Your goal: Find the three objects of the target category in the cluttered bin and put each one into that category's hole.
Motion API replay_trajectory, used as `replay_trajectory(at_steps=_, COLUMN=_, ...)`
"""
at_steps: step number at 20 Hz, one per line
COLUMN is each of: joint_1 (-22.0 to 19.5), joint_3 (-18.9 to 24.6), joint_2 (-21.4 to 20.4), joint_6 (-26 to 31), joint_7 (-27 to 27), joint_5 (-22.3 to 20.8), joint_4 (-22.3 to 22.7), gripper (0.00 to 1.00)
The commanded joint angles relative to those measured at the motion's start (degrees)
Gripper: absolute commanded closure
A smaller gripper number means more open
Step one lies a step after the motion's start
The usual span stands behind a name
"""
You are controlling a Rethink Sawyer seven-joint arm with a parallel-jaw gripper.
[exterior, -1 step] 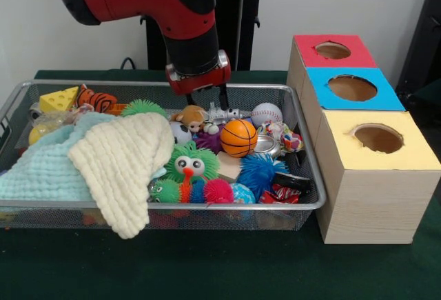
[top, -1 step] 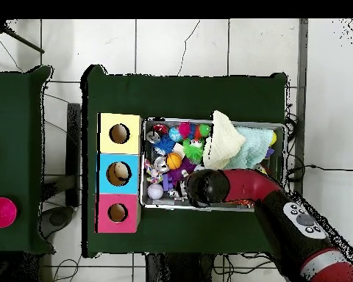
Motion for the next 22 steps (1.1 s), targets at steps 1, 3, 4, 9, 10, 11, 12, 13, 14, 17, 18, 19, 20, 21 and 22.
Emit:
replay_trajectory(at_steps=1, joint_1=-1.59, joint_3=4.38, joint_2=1.12, joint_6=4.44, joint_7=-11.92, joint_5=-3.08, joint_4=-9.96, gripper=0.00)
replay_trajectory(at_steps=3, joint_1=-2.01, joint_3=4.89, joint_2=0.55, joint_6=4.99, joint_7=-13.23, joint_5=-3.32, joint_4=-10.10, gripper=0.00)
replay_trajectory(at_steps=4, joint_1=-2.25, joint_3=5.19, joint_2=0.72, joint_6=5.52, joint_7=-14.06, joint_5=-3.41, joint_4=-10.53, gripper=0.00)
replay_trajectory(at_steps=9, joint_1=-2.62, joint_3=5.25, joint_2=-1.77, joint_6=8.02, joint_7=-14.65, joint_5=-3.88, joint_4=-10.84, gripper=0.00)
replay_trajectory(at_steps=10, joint_1=-2.47, joint_3=5.13, joint_2=-2.64, joint_6=8.67, joint_7=-14.23, joint_5=-3.84, joint_4=-10.94, gripper=0.00)
replay_trajectory(at_steps=11, joint_1=-2.39, joint_3=5.02, joint_2=-3.24, joint_6=9.17, joint_7=-13.86, joint_5=-3.89, joint_4=-10.88, gripper=0.00)
replay_trajectory(at_steps=12, joint_1=-2.47, joint_3=4.98, joint_2=-3.92, joint_6=9.77, joint_7=-13.57, joint_5=-3.89, joint_4=-10.61, gripper=0.00)
replay_trajectory(at_steps=13, joint_1=-2.52, joint_3=4.93, joint_2=-4.50, joint_6=9.95, joint_7=-12.80, joint_5=-3.70, joint_4=-10.20, gripper=0.00)
replay_trajectory(at_steps=14, joint_1=-2.69, joint_3=4.97, joint_2=-4.84, joint_6=9.53, joint_7=-11.99, joint_5=-3.62, joint_4=-9.67, gripper=0.00)
replay_trajectory(at_steps=17, joint_1=-2.99, joint_3=5.36, joint_2=-6.19, joint_6=9.28, joint_7=-10.60, joint_5=-3.32, joint_4=-8.76, gripper=0.00)
replay_trajectory(at_steps=18, joint_1=-2.93, joint_3=5.38, joint_2=-6.98, joint_6=9.40, joint_7=-10.23, joint_5=-3.24, joint_4=-8.54, gripper=0.00)
replay_trajectory(at_steps=19, joint_1=-2.93, joint_3=5.45, joint_2=-7.69, joint_6=9.41, joint_7=-10.22, joint_5=-3.35, joint_4=-8.37, gripper=0.00)
replay_trajectory(at_steps=20, joint_1=-3.00, joint_3=5.37, joint_2=-8.58, joint_6=9.20, joint_7=-10.00, joint_5=-3.43, joint_4=-7.89, gripper=0.00)
replay_trajectory(at_steps=21, joint_1=-3.20, joint_3=5.59, joint_2=-9.11, joint_6=8.39, joint_7=-10.05, joint_5=-3.65, joint_4=-7.52, gripper=0.00)
replay_trajectory(at_steps=22, joint_1=-3.62, joint_3=5.93, joint_2=-9.96, joint_6=6.75, joint_7=-10.04, joint_5=-4.05, joint_4=-6.61, gripper=0.00)
